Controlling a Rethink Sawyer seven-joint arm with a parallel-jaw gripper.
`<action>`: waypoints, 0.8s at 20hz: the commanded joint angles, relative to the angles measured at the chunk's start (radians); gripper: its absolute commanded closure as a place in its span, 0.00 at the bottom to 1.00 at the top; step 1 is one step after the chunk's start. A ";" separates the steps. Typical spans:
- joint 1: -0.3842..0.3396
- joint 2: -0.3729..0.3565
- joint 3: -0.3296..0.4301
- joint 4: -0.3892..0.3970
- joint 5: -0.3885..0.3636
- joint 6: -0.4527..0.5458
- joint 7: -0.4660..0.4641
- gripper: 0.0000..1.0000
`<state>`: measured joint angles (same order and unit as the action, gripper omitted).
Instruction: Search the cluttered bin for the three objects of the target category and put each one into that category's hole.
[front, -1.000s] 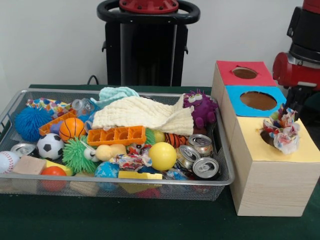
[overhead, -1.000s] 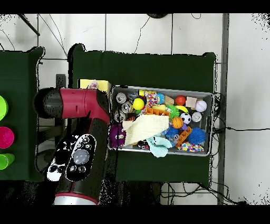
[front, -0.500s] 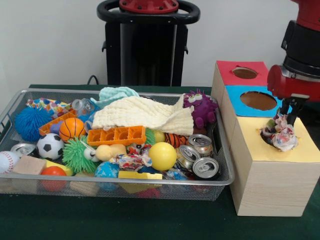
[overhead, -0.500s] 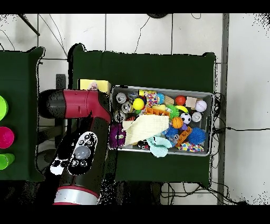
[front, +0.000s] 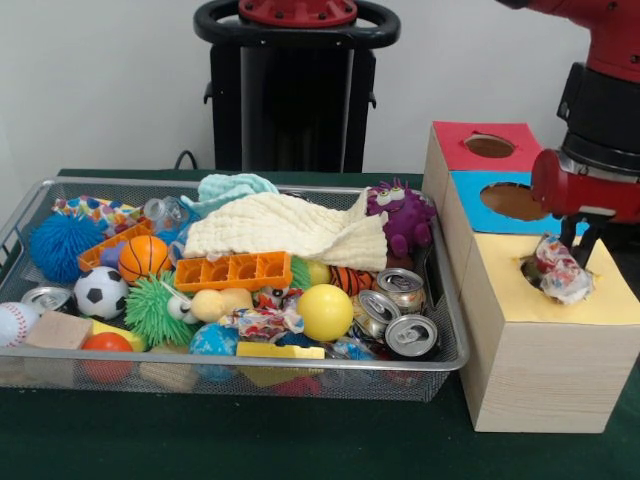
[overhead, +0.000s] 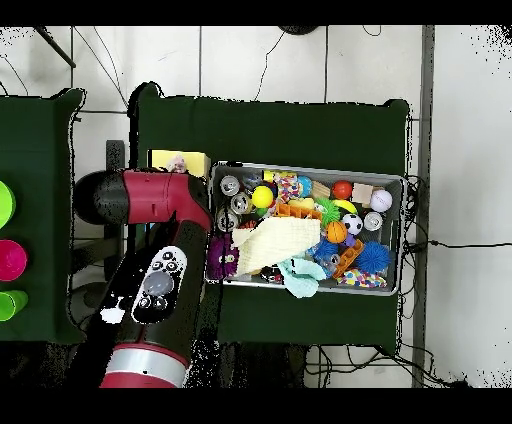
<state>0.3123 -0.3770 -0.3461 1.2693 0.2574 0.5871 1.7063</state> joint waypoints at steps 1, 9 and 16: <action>-0.031 0.080 0.085 0.074 0.036 -0.083 0.261 1.00; -0.036 0.143 0.086 0.054 0.043 -0.069 0.255 1.00; -0.030 0.180 0.070 0.024 0.047 -0.049 0.251 1.00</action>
<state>0.3055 -0.2973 -0.3484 1.2630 0.2829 0.5384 1.7063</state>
